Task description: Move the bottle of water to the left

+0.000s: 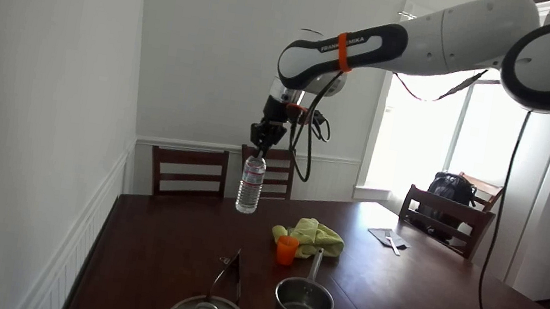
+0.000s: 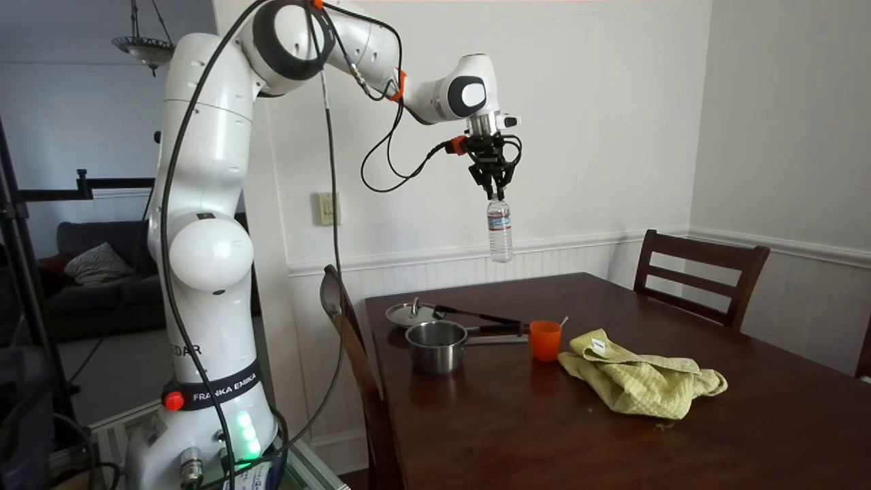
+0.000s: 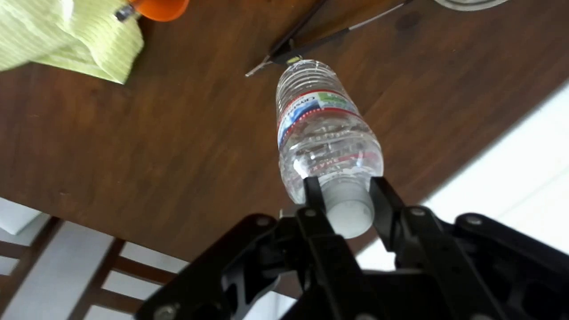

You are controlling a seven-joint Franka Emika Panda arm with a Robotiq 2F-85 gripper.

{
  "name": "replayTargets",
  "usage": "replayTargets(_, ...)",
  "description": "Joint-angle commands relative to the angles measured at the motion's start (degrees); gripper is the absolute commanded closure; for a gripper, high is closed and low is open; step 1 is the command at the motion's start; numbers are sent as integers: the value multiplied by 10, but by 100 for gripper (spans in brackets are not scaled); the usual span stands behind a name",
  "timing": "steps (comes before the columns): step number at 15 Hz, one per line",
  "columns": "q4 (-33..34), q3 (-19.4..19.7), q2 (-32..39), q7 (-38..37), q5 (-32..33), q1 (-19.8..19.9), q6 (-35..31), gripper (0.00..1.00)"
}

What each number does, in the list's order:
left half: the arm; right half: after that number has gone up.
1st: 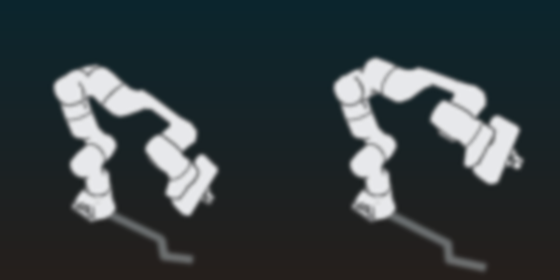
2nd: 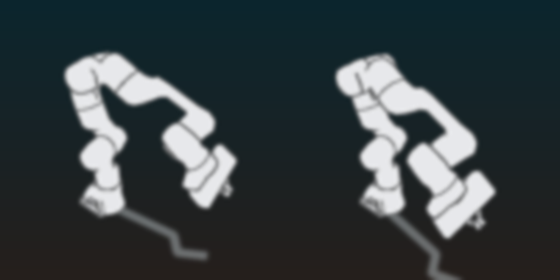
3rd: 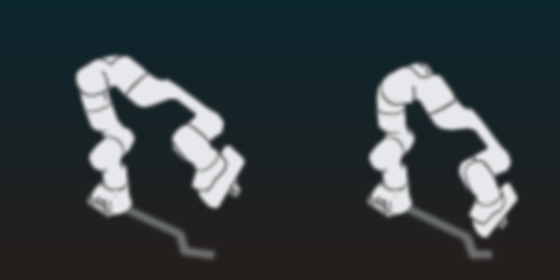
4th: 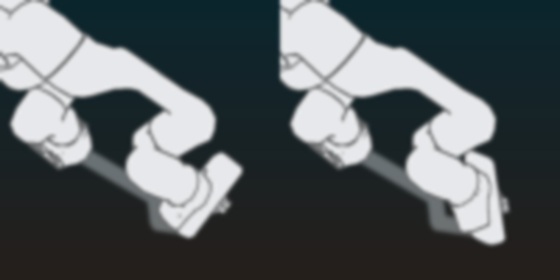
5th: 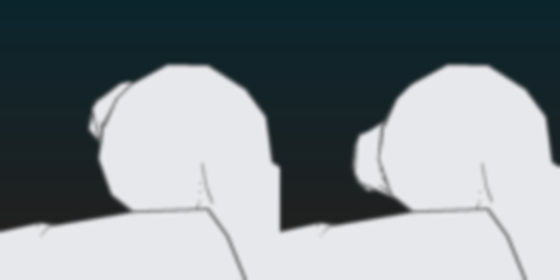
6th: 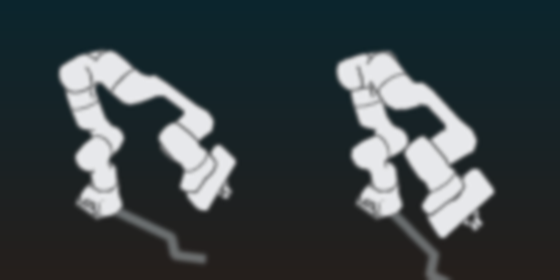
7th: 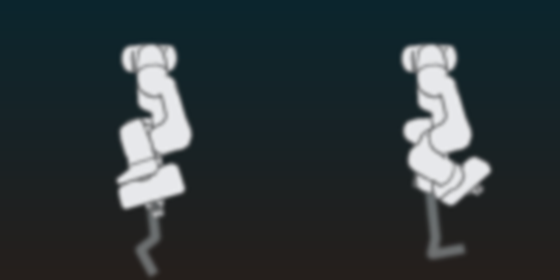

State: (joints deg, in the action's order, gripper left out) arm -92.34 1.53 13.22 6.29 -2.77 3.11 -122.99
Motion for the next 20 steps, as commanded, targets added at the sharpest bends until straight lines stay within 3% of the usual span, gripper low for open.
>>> replayTargets(1, 137, -38, 100, 51, -2, -27, 21, 92)
replayTargets(10, 361, -115, 298, 201, 29, -109, 92, 92)
replayTargets(17, 511, -102, 428, 361, 102, -148, 127, 92)
replayTargets(20, 568, -121, 477, 394, 67, -137, 122, 92)
